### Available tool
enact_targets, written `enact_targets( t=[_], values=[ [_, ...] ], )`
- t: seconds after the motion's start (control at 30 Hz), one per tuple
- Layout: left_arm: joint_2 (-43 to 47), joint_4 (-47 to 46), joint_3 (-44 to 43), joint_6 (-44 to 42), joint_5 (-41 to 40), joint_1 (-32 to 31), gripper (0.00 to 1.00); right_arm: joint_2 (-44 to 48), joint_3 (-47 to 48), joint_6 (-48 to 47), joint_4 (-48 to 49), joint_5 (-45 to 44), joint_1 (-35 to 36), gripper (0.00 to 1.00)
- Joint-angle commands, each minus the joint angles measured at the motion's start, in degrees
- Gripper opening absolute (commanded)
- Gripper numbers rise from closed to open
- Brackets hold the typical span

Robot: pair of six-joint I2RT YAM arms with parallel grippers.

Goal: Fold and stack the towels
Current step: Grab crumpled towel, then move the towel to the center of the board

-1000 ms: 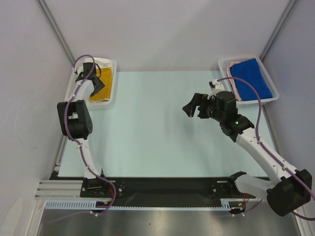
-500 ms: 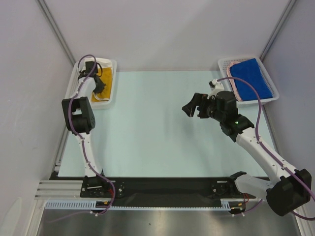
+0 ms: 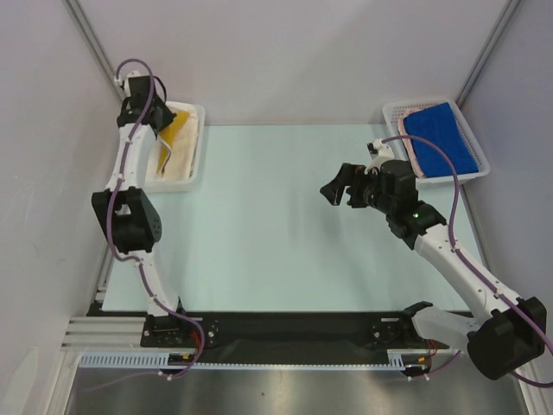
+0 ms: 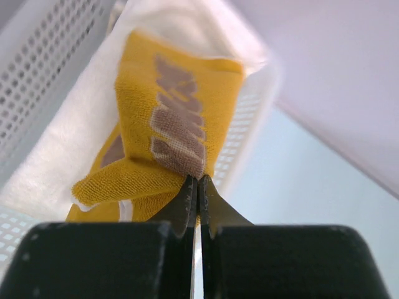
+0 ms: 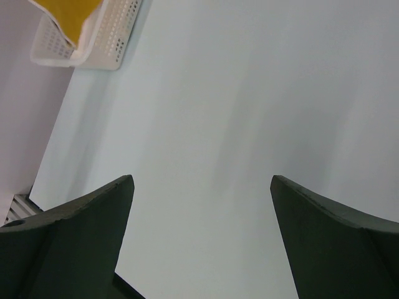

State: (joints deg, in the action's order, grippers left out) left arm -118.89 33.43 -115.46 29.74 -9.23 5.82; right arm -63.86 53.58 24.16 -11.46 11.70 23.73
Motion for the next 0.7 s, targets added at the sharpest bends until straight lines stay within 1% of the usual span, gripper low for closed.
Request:
enact_targets(
  t=[0.0,0.03,0.07,0.1,0.13,0.23,0.27,0.33,0.37,0.47,0.57,0.6,0.67],
  values=[
    [10.0,-3.5,-3.5,-4.5,0.3,-4.7,0.00,0.1,-0.1,-0.1,2.7,0.3,-0.4,0.98],
    [12.3,-3.2,-3.5,-4.8,-0.7,-5.4,0.00,0.0,-0.1,-0.1,2.5,0.2,-0.5,0.98],
    [13.6,-2.8,-2.6,-4.7,-0.8,-7.5,0.00,0.0,-0.1,-0.1,2.4,0.2,-0.6,0.98],
    [15.3,-4.1,-1.5,-4.8,-0.9,-8.5,0.00,0.1,-0.1,-0.3,2.4,-0.3,-0.7,0.98],
    [18.9,-4.9,-0.5,-5.3,-1.1,-9.4,0.00,0.2,-0.1,-0.3,2.2,-0.5,-0.8,0.98],
    [25.2,-6.7,2.6,-7.2,-2.4,-15.2,0.00,0.8,-0.1,-0.5,2.1,-1.2,-0.8,0.98],
    [26.6,-6.5,2.9,-7.7,-2.6,-18.9,0.00,1.1,-0.1,-0.6,2.1,-1.5,-0.8,0.98],
    [28.9,-6.4,3.7,-8.1,-2.4,-22.8,0.00,1.5,0.0,-0.7,1.8,-2.3,-1.0,0.98],
    [30.9,-5.7,4.1,-8.2,-2.7,-26.4,0.00,1.9,0.1,-0.9,1.6,-2.6,-1.1,0.98],
    [34.0,-5.9,7.2,-6.8,-2.1,-31.5,0.00,2.4,0.0,-1.2,1.1,-4.5,-1.3,0.98],
    [38.3,-6.9,16.5,-2.1,0.9,-31.8,0.00,3.1,-0.1,-1.1,0.3,-7.0,-1.5,0.98],
    [40.7,-9.3,24.3,-1.0,2.5,-31.8,0.00,3.3,-0.2,-1.1,0.0,-8.4,-1.5,0.98],
    [42.7,-11.9,33.1,2.9,4.2,-31.8,0.00,3.5,-0.8,-1.0,0.0,-9.2,-1.5,0.98]
  ],
)
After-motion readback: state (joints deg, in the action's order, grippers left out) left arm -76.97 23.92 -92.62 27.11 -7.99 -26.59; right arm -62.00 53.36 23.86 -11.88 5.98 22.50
